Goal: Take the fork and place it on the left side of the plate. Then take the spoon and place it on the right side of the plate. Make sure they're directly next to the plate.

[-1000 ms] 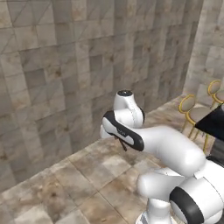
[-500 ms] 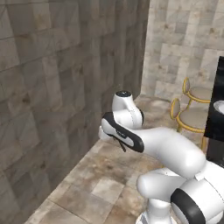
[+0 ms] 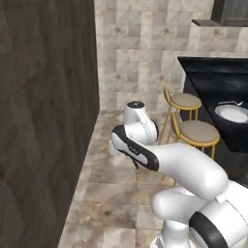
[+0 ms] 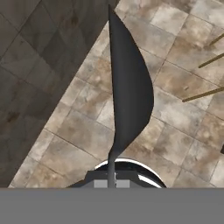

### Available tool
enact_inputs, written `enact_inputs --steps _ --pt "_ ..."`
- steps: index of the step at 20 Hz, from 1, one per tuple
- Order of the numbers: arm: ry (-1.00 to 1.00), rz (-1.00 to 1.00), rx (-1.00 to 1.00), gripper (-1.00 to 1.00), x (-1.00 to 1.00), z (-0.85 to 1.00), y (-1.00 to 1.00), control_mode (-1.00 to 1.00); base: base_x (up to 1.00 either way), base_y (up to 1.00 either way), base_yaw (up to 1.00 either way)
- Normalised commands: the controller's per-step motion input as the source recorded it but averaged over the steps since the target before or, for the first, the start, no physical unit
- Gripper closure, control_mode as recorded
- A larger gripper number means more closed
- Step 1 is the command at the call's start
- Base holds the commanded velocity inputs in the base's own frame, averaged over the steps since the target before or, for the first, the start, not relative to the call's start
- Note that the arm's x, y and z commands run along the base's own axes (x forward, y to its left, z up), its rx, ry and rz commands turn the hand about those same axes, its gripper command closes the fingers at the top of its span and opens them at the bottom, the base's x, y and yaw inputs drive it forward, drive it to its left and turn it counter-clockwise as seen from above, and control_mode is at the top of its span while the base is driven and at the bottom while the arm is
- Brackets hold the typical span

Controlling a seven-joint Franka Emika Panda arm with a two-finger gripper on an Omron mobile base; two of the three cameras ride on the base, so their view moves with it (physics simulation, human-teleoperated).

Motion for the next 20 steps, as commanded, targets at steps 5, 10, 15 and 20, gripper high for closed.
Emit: enact_inputs --steps 5,10,15,20 --pt "0.00 0.00 0.00 1.00 0.00 0.00 0.00 1.00 0.71 0.51 -0.72" --pt "0.00 0.00 0.00 1.00 0.00 0.00 0.00 1.00 0.65 0.44 -0.74" --pt "0.00 0.00 0.00 1.00 0.00 0.00 0.00 1.00 0.66 0.47 -0.74" --pt "0.00 0.00 0.00 1.00 0.00 0.00 0.00 1.00 0.65 0.82 -0.71"
